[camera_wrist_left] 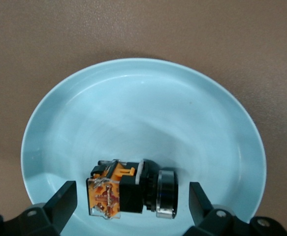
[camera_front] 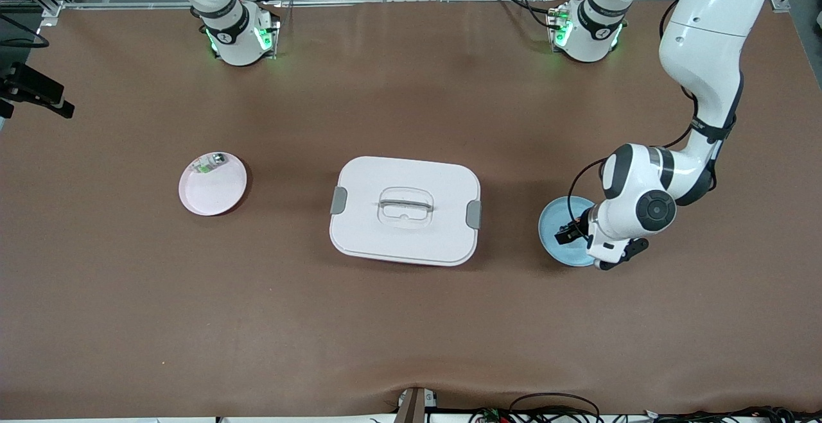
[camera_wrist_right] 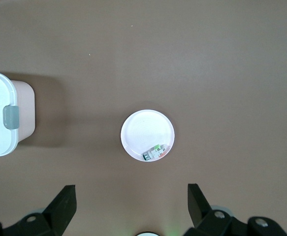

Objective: Transfer orange switch to right arm and place
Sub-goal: 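Close the left gripper on the orange switch, then lift the orange switch with the left gripper toward the box's handle side, then hold the switch up with the left gripper while the right gripper approaches, then close the right gripper on the switch held by the left gripper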

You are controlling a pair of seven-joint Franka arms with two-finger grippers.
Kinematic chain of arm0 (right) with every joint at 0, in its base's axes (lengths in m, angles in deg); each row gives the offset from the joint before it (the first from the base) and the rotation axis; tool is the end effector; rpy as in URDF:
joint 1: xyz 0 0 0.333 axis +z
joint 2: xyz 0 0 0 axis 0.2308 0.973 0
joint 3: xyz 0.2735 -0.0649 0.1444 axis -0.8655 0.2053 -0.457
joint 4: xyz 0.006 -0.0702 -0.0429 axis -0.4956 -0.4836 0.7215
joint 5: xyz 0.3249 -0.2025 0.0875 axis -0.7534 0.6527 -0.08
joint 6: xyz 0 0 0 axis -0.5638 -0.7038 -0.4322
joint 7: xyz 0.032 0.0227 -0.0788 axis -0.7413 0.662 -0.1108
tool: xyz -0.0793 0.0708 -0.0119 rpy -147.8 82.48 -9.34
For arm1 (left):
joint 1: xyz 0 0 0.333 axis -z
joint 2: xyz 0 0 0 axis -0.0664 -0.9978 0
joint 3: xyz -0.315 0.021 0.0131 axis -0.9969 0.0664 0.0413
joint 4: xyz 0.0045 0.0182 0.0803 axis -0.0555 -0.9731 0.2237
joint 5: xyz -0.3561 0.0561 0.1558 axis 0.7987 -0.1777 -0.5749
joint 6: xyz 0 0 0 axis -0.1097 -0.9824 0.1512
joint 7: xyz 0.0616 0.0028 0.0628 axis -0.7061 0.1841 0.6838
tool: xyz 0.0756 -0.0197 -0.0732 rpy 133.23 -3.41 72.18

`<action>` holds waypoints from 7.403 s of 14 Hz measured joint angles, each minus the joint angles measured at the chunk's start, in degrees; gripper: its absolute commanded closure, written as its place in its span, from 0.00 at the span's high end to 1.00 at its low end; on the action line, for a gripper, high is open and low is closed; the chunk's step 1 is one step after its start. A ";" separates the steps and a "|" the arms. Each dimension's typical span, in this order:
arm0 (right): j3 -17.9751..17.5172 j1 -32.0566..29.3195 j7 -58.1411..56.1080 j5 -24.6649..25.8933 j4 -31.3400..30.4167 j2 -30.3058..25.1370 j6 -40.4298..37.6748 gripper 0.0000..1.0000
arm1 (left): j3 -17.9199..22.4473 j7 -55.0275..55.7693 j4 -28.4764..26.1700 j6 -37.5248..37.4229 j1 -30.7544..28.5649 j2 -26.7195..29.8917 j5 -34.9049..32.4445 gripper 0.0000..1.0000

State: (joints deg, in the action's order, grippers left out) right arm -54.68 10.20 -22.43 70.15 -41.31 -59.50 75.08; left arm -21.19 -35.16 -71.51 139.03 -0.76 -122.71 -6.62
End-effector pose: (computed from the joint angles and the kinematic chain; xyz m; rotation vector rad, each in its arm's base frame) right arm 0.5459 -0.0216 0.6860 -3.1064 0.0433 0.0589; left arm 0.6166 -0.1185 0.1849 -3.0383 -0.7294 0.2701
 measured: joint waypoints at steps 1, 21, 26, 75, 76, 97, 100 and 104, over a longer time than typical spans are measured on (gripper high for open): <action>0.01 0.00 0.00 0.00 0.00 0.00 0.00 1.00 | 0.00 0.00 -0.02 0.00 0.00 -0.10 -0.02 1.00; 0.11 -0.01 0.01 0.00 -0.03 0.00 -0.03 1.00 | -0.52 7.04 2.14 -13.41 0.21 6.53 -0.03 0.19; 0.13 -0.02 0.02 0.00 -0.04 0.00 -0.04 1.00 | -3.69 10.96 8.33 -33.86 0.19 18.78 8.92 0.19; -1.81 24.02 29.51 -36.92 -20.68 -5.90 21.65 1.00 | -30.08 85.87 23.79 0.96 12.20 15.71 31.27 0.17; -1.81 25.21 31.38 -36.93 -20.55 -5.93 22.41 1.00 | -30.07 85.87 23.75 0.96 12.19 15.64 31.27 0.17; -1.11 32.25 34.96 -32.28 -18.64 -5.42 25.41 0.00 | -29.93 85.87 23.41 0.85 12.74 15.58 30.53 0.17; -0.99 32.34 34.51 -32.55 -18.63 -5.10 25.39 0.00 | -29.84 85.87 23.57 0.95 12.65 15.65 30.44 0.17; -0.92 32.34 33.99 -32.60 -18.59 -5.09 25.39 0.00 | -29.84 85.87 23.63 1.03 12.65 15.65 30.44 0.24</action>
State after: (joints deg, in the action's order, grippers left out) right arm -55.61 42.54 11.56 37.55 -59.90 -64.59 100.47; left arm -51.04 50.71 -47.88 140.06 11.89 -107.06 23.82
